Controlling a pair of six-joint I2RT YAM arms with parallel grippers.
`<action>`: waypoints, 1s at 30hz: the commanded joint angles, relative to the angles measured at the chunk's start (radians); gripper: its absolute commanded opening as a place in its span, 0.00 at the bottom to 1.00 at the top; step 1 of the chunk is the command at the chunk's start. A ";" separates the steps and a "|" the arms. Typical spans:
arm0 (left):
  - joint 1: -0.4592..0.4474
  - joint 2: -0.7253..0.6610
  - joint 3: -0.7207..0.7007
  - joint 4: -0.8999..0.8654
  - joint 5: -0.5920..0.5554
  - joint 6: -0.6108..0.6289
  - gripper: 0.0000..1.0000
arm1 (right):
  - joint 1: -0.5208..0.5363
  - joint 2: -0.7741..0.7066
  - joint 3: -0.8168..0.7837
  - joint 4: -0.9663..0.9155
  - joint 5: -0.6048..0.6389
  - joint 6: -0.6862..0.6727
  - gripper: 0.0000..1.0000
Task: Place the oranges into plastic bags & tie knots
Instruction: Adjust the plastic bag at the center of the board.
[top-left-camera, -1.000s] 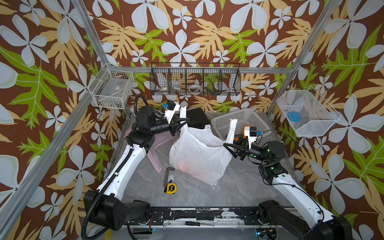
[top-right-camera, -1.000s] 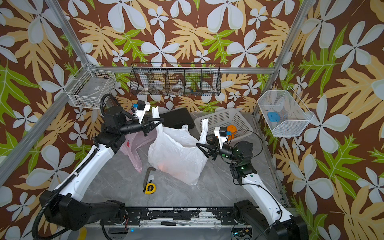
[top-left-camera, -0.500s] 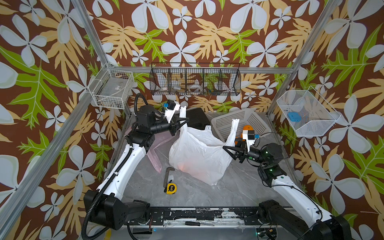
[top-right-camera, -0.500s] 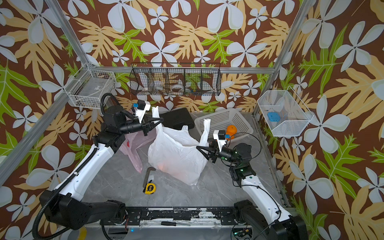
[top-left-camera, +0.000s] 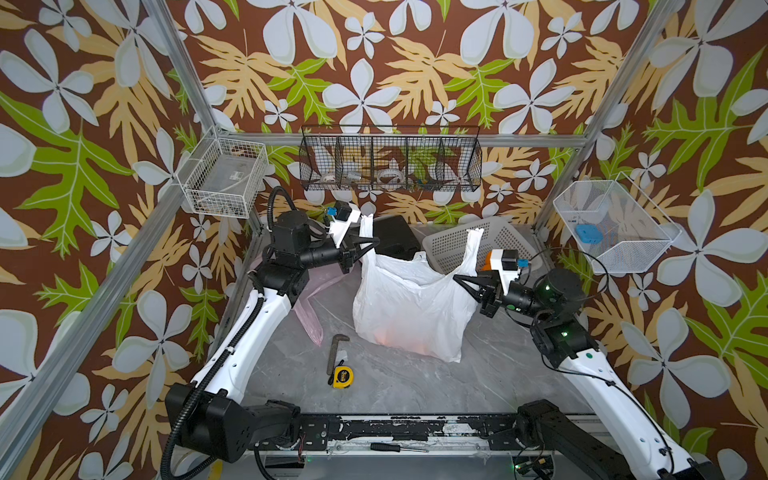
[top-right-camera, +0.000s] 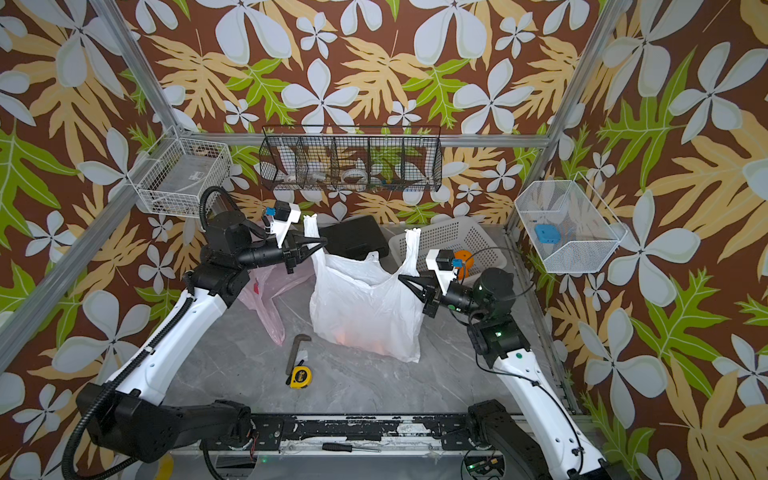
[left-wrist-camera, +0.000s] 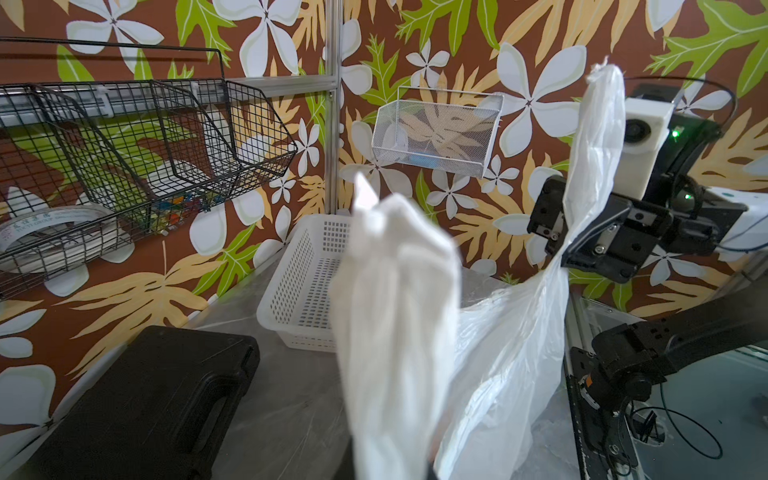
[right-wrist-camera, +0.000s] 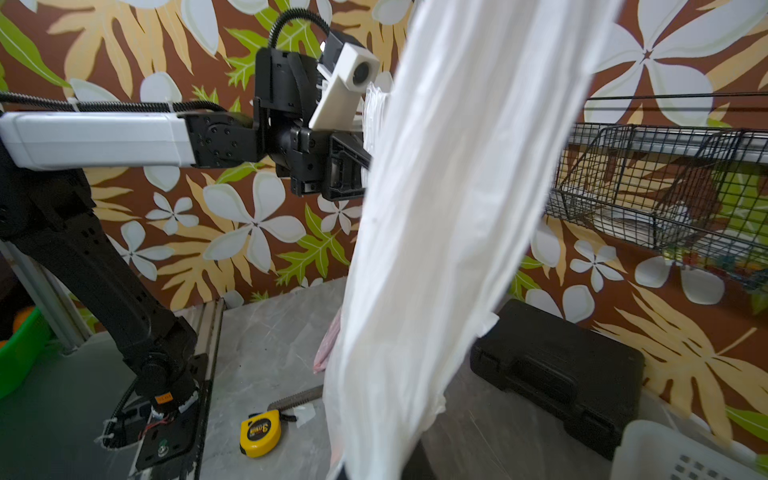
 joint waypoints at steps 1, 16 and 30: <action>-0.060 -0.015 0.025 -0.062 -0.034 0.056 0.00 | 0.002 0.048 0.157 -0.475 0.055 -0.244 0.00; -0.054 -0.064 -0.234 0.337 0.128 -0.001 0.68 | 0.003 0.156 0.245 -0.602 0.066 -0.349 0.00; 0.013 0.008 -0.307 0.508 0.307 0.026 0.70 | 0.014 0.231 0.347 -0.662 0.052 -0.447 0.00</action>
